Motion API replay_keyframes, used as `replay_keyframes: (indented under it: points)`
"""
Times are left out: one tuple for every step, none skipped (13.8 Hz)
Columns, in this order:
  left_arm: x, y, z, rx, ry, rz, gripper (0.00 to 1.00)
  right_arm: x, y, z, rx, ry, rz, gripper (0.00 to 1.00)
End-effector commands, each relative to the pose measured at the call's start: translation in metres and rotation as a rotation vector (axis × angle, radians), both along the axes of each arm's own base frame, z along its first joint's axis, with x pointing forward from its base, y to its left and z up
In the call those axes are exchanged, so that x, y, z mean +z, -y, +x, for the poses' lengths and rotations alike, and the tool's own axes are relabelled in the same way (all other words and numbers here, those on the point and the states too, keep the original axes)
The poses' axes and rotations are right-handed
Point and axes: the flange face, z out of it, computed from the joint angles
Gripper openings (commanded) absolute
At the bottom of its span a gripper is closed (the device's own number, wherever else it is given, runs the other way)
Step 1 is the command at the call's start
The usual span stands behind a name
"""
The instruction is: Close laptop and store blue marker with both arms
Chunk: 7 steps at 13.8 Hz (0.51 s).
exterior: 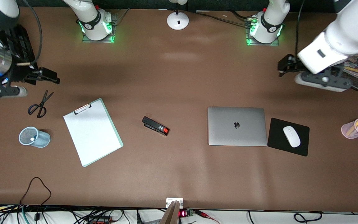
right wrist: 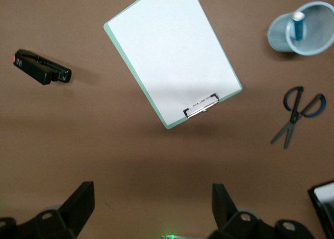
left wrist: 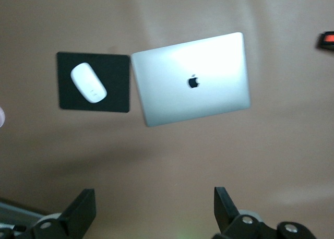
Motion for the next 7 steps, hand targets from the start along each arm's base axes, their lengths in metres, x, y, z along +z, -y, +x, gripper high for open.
replay_keyframes:
  points:
    - [-0.009,-0.042,-0.021,0.059,0.061,-0.013,1.00,0.025,0.007,-0.025,-0.036,0.031,-0.062,1.00]
    - [-0.014,-0.054,-0.022,0.067,0.061,-0.020,1.00,0.034,0.008,-0.033,-0.035,0.050,-0.085,1.00]
    - [-0.016,-0.061,-0.022,0.073,0.055,-0.027,1.00,0.044,0.009,-0.040,-0.035,0.069,-0.094,1.00]
    - [-0.011,-0.067,-0.021,0.080,0.064,-0.029,1.00,0.053,0.010,-0.044,-0.038,0.084,-0.094,1.00]
    - [-0.008,-0.072,-0.021,0.085,0.065,-0.027,1.00,0.061,0.011,-0.050,-0.040,0.101,-0.094,1.00]
    - [-0.006,-0.074,-0.021,0.088,0.056,-0.027,1.00,0.064,0.011,-0.051,-0.040,0.105,-0.094,1.00]
    - [-0.003,-0.074,-0.022,0.089,0.043,-0.025,1.00,0.066,0.012,-0.050,-0.040,0.111,-0.094,1.00]
